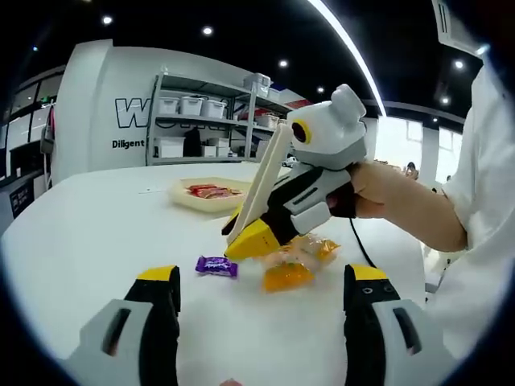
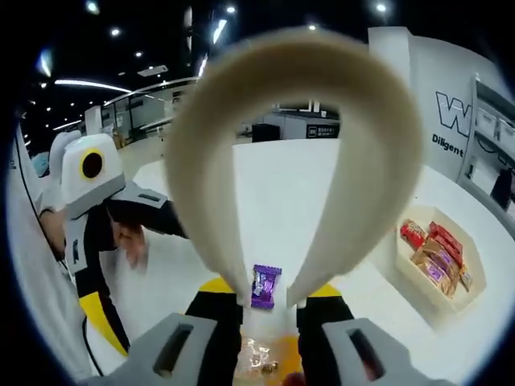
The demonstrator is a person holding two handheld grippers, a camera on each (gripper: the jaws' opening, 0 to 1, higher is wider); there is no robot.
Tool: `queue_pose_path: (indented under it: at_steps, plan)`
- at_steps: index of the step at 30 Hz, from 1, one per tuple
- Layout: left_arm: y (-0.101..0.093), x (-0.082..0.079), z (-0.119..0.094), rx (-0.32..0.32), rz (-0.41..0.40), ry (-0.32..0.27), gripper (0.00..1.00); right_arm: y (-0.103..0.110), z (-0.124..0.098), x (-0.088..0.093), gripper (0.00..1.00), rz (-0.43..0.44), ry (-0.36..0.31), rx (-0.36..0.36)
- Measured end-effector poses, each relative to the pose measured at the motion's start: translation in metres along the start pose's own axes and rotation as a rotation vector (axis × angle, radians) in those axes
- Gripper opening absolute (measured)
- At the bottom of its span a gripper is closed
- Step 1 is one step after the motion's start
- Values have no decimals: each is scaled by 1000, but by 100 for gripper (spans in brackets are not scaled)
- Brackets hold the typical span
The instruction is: Place the target food into the container with the food tongs after gripping and lifting it, then release it inside without dropping or visibly crushing the food.
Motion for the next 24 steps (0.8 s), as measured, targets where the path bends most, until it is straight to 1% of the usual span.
queue_pose_path:
  at_steps: [2, 8, 13, 20, 24]
  plan:
    - [0, 0, 0, 0, 0, -1, 82, 1, 0, 0, 20, 8, -3, 6]
    - [0, 0, 0, 1, 2, 1, 82, 5, 1, 4, 21, 13, 16, 10]
    - [0, 1, 0, -1, 2, 2, 82, 9, 4, 3, 21, 19, 16, 6]
    - [1, 1, -1, -3, 1, 2, 82, 8, 8, 5, 21, 14, 30, 19]
    - [2, 0, -2, -5, 1, 0, 82, 7, 8, 3, 22, 19, 27, 26]
Point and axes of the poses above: the point that each gripper's makers call its tool centre point, and the gripper's own axes: z roughly forward along the fingers, y roughly to its left, x roughly out of its underside, the point moved 3 cm from there along -z, roughly backward along the fingers, and after that the axes turned 14 degrees about -z, right-handed, at the moved point
